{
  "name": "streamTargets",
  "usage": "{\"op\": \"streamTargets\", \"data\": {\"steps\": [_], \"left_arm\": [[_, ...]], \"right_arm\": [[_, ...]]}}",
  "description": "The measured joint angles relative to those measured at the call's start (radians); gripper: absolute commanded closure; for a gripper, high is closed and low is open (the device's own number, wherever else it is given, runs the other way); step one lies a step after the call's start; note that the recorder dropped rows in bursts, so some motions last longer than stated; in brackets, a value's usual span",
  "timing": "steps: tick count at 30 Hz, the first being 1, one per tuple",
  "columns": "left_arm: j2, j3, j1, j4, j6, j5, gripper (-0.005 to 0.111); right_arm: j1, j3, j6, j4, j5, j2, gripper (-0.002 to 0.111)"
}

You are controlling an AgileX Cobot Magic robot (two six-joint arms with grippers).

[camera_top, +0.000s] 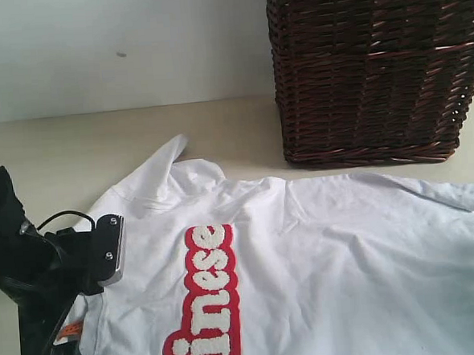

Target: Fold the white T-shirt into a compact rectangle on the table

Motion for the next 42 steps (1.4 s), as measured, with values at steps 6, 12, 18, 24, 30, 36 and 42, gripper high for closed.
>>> {"op": "streamTargets", "data": {"steps": [6,12,18,24,30,36,42], "left_arm": [[0.002,0.0,0.0,-0.002,-0.002,0.0,0.004],[0.005,-0.006,0.0,-0.002,-0.028,-0.012,0.048],[0.006,-0.008,0.0,-0.002,-0.061,-0.015,0.099],[0.004,-0.008,0.002,-0.002,-0.121,-0.015,0.107],[-0.071,-0.022,0.0,0.188,-0.357,0.086,0.107],[-0.271,-0.168,0.0,0.375,-0.645,0.232,0.107],[-0.435,-0.317,-0.007,0.46,-0.696,0.398,0.107]], "right_arm": [[0.0,0.0,0.024,-0.042,-0.008,0.0,0.014],[0.0,-0.004,0.098,-0.09,-0.048,-0.002,0.071],[0.0,-0.008,0.128,-0.182,0.006,-0.002,0.108],[0.0,-0.008,0.154,-0.19,0.016,-0.004,0.108],[0.0,0.006,0.16,-0.206,0.039,-0.1,0.108],[0.002,-0.007,0.168,-0.173,0.072,-0.364,0.108],[0.006,-0.102,0.163,-0.073,0.101,-0.658,0.108]]}}
